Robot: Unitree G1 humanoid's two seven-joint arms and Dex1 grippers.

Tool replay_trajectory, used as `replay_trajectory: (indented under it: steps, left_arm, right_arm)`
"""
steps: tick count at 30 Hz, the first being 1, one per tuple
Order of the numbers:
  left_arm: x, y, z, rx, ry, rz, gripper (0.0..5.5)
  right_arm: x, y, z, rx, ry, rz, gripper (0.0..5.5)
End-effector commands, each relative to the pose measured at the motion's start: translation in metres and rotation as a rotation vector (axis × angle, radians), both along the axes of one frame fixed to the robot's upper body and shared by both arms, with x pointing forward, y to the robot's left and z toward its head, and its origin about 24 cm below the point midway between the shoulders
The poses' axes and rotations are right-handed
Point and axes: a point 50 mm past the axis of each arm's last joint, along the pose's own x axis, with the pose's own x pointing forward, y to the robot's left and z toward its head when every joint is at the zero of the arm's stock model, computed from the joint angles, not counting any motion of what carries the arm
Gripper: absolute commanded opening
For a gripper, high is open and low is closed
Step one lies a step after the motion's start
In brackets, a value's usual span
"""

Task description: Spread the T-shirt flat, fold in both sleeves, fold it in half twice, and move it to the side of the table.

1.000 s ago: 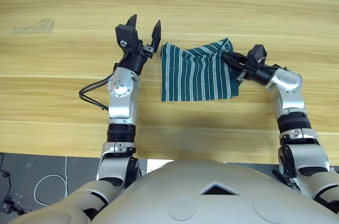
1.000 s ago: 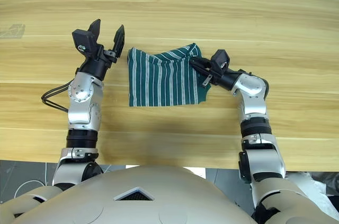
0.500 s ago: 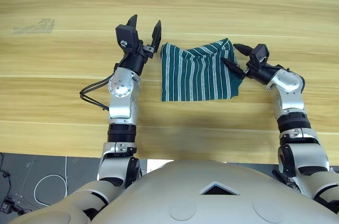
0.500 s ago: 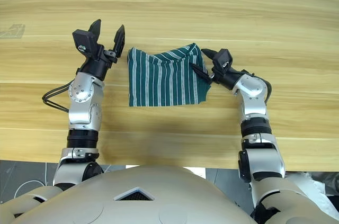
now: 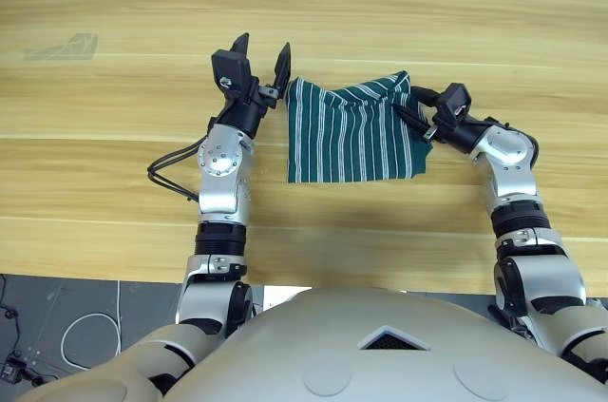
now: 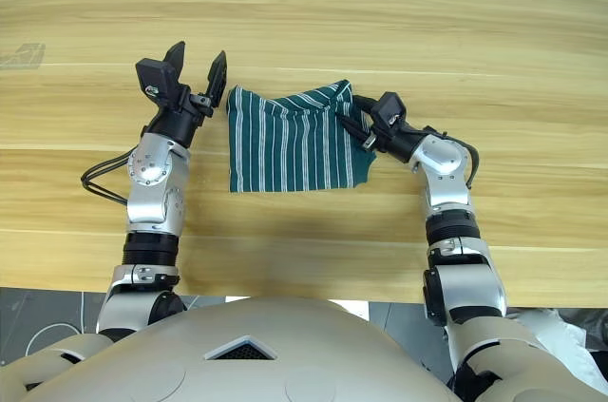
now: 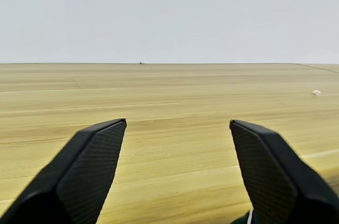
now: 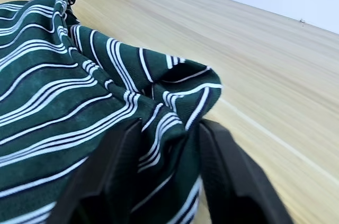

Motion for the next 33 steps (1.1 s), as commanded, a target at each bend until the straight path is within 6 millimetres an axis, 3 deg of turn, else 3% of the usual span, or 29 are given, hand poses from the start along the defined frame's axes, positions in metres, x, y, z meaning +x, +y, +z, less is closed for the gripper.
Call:
replay_trajectory:
  steps: [1, 4, 10, 13, 16, 21, 27, 30, 33]
  left_arm:
    - [-0.002, 0.001, -0.004, 0.002, 0.014, 0.006, 3.64]
    - [-0.002, 0.000, -0.005, 0.000, 0.015, 0.004, 3.64]
    - [-0.004, -0.001, -0.006, -0.002, 0.017, -0.001, 3.64]
    - [-0.005, -0.001, -0.007, -0.005, 0.019, 0.003, 3.64]
    - [-0.008, 0.002, -0.007, -0.011, 0.016, 0.012, 3.64]
    - [-0.015, 0.006, -0.007, -0.021, 0.021, 0.034, 3.64]
    - [-0.021, 0.008, -0.009, -0.032, 0.034, 0.058, 3.64]
    - [-0.028, 0.008, -0.007, -0.038, 0.033, 0.073, 3.64]
    - [-0.036, 0.008, -0.009, -0.049, 0.047, 0.091, 3.64]
  right_arm:
    - [0.002, -0.010, 0.003, -0.015, -0.015, -0.028, 1.16]
    - [0.004, -0.011, 0.004, -0.017, -0.019, -0.038, 0.60]
    - [0.006, -0.023, -0.007, -0.131, 0.014, -0.130, 0.54]
    - [0.003, -0.043, -0.020, -0.253, 0.060, -0.225, 0.54]
    - [-0.002, -0.080, -0.027, -0.350, 0.106, -0.408, 0.54]
    - [-0.016, -0.150, -0.016, -0.300, 0.126, -0.879, 0.54]
    - [-0.057, -0.202, -0.014, -0.292, 0.118, -1.225, 0.54]
    - [-0.072, -0.212, -0.015, -0.288, 0.109, -1.310, 0.54]
    - [-0.075, -0.205, -0.022, -0.280, 0.104, -1.296, 0.54]
